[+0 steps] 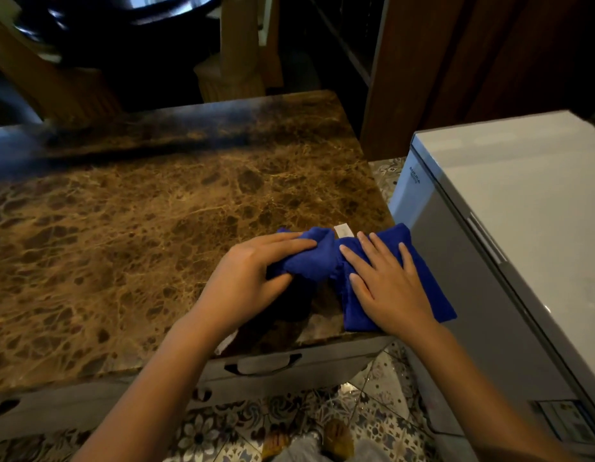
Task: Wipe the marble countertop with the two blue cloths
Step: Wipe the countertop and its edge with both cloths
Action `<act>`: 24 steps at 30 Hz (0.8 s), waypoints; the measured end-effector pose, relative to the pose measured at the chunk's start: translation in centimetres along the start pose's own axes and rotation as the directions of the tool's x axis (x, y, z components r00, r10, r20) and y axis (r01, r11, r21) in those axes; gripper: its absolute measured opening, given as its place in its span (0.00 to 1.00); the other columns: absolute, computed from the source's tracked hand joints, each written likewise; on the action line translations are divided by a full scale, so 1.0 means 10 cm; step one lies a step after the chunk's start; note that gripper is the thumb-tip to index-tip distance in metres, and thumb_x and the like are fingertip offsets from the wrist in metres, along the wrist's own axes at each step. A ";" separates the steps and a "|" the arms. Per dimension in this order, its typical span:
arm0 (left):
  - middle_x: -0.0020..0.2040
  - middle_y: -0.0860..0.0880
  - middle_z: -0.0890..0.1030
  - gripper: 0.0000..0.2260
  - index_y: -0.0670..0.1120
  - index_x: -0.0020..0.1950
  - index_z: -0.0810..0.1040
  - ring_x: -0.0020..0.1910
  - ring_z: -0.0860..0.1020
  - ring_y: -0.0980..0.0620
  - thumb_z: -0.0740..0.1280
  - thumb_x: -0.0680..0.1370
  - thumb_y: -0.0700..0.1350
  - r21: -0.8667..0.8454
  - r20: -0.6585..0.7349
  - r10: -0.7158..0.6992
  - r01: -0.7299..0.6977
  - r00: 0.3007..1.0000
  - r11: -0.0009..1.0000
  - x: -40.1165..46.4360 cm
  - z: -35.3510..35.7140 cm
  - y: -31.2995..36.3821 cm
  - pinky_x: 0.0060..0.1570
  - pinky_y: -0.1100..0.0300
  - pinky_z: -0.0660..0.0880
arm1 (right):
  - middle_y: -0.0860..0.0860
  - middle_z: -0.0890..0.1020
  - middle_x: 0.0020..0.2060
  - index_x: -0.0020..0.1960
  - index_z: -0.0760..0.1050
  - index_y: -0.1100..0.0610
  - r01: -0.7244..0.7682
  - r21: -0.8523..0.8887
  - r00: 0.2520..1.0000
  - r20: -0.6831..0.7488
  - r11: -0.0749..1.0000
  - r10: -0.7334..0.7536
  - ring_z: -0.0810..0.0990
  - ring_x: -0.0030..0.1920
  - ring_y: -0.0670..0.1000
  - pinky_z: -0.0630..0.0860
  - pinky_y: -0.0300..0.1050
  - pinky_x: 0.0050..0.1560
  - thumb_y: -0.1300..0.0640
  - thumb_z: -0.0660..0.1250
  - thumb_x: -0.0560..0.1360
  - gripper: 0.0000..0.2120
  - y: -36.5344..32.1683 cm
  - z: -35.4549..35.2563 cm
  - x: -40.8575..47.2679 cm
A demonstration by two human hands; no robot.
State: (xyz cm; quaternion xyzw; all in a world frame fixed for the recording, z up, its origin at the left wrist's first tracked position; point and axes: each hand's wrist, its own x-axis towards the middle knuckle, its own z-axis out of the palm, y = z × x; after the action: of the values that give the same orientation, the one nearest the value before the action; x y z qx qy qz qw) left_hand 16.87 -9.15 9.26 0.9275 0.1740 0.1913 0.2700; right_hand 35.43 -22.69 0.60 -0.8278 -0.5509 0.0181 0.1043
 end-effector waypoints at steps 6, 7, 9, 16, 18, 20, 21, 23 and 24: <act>0.60 0.49 0.79 0.22 0.50 0.63 0.75 0.59 0.76 0.53 0.68 0.70 0.37 0.026 -0.092 -0.061 0.063 0.994 0.998 0.70 0.15 -0.16 0.59 0.62 0.66 | 0.48 0.53 0.75 0.73 0.51 0.45 -0.019 0.024 0.999 0.026 1.000 0.019 0.45 0.74 0.47 0.36 0.53 0.69 0.43 0.42 0.77 0.25 -0.02 -0.01 -0.01; 0.61 0.48 0.79 0.21 0.50 0.63 0.75 0.59 0.76 0.52 0.67 0.71 0.38 0.037 -0.084 -0.084 0.087 0.993 0.995 0.84 0.20 -0.20 0.58 0.61 0.67 | 0.48 0.52 0.75 0.73 0.50 0.44 -0.019 0.025 0.999 0.031 1.000 0.018 0.45 0.74 0.47 0.36 0.53 0.69 0.43 0.41 0.77 0.25 -0.02 -0.01 -0.01; 0.62 0.48 0.79 0.20 0.50 0.64 0.74 0.60 0.75 0.51 0.66 0.72 0.40 0.070 -0.037 -0.122 0.124 0.992 0.990 1.09 0.33 -0.30 0.59 0.58 0.68 | 0.48 0.51 0.75 0.73 0.50 0.44 -0.018 0.023 0.999 0.038 1.000 0.017 0.43 0.74 0.47 0.35 0.53 0.69 0.42 0.41 0.77 0.25 -0.02 0.00 -0.01; 0.60 0.46 0.79 0.18 0.50 0.65 0.73 0.58 0.76 0.48 0.64 0.74 0.43 0.062 0.078 -0.085 0.081 0.993 0.995 1.69 0.76 -0.43 0.54 0.58 0.70 | 0.48 0.52 0.75 0.73 0.51 0.45 -0.029 0.055 0.999 0.041 0.998 0.027 0.43 0.74 0.48 0.32 0.53 0.69 0.43 0.41 0.77 0.25 -0.02 -0.03 0.00; 0.60 0.46 0.79 0.18 0.49 0.64 0.73 0.58 0.76 0.47 0.64 0.74 0.43 0.028 0.105 -0.079 0.077 0.991 0.997 1.78 0.87 -0.45 0.56 0.55 0.70 | 0.49 0.53 0.75 0.73 0.52 0.45 -0.027 0.068 0.999 0.039 0.997 0.024 0.44 0.74 0.48 0.31 0.52 0.69 0.44 0.42 0.77 0.25 -0.03 -0.04 0.00; 0.63 0.46 0.78 0.19 0.48 0.65 0.72 0.61 0.74 0.47 0.64 0.75 0.43 0.012 0.125 -0.063 0.062 0.990 0.998 1.83 0.99 -0.47 0.60 0.53 0.68 | 0.49 0.53 0.75 0.73 0.52 0.45 -0.026 0.069 0.999 0.038 0.997 0.023 0.43 0.74 0.49 0.30 0.51 0.68 0.44 0.42 0.77 0.25 -0.03 -0.05 0.00; 0.65 0.46 0.76 0.19 0.49 0.67 0.71 0.63 0.72 0.47 0.64 0.75 0.44 0.045 0.126 -0.059 0.053 0.990 0.998 1.85 1.05 -0.48 0.62 0.53 0.67 | 0.49 0.53 0.75 0.73 0.53 0.45 -0.026 0.069 0.999 0.035 0.997 0.024 0.44 0.74 0.49 0.31 0.52 0.68 0.44 0.43 0.77 0.24 -0.04 -0.06 0.00; 0.71 0.46 0.68 0.22 0.51 0.71 0.64 0.70 0.65 0.46 0.61 0.77 0.50 0.206 0.145 -0.091 0.060 0.985 0.977 1.86 1.16 -0.51 0.66 0.49 0.62 | 0.50 0.56 0.75 0.73 0.54 0.45 -0.030 0.069 0.999 0.028 0.997 0.029 0.47 0.74 0.50 0.34 0.53 0.68 0.45 0.44 0.78 0.24 -0.04 -0.07 0.00; 0.74 0.46 0.63 0.23 0.53 0.73 0.60 0.73 0.59 0.46 0.58 0.78 0.53 0.290 0.166 -0.126 0.074 0.978 0.954 1.87 1.21 -0.51 0.68 0.47 0.58 | 0.50 0.56 0.74 0.73 0.55 0.45 -0.032 0.069 0.999 0.027 0.997 0.030 0.48 0.74 0.50 0.34 0.53 0.68 0.45 0.45 0.78 0.23 -0.04 -0.08 0.00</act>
State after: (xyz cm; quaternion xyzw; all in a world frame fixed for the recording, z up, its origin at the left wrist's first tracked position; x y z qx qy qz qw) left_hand 37.35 -2.41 1.74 0.9600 0.2210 0.0650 0.1592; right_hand 35.16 -22.66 1.46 -0.8318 -0.5384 0.0493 0.1255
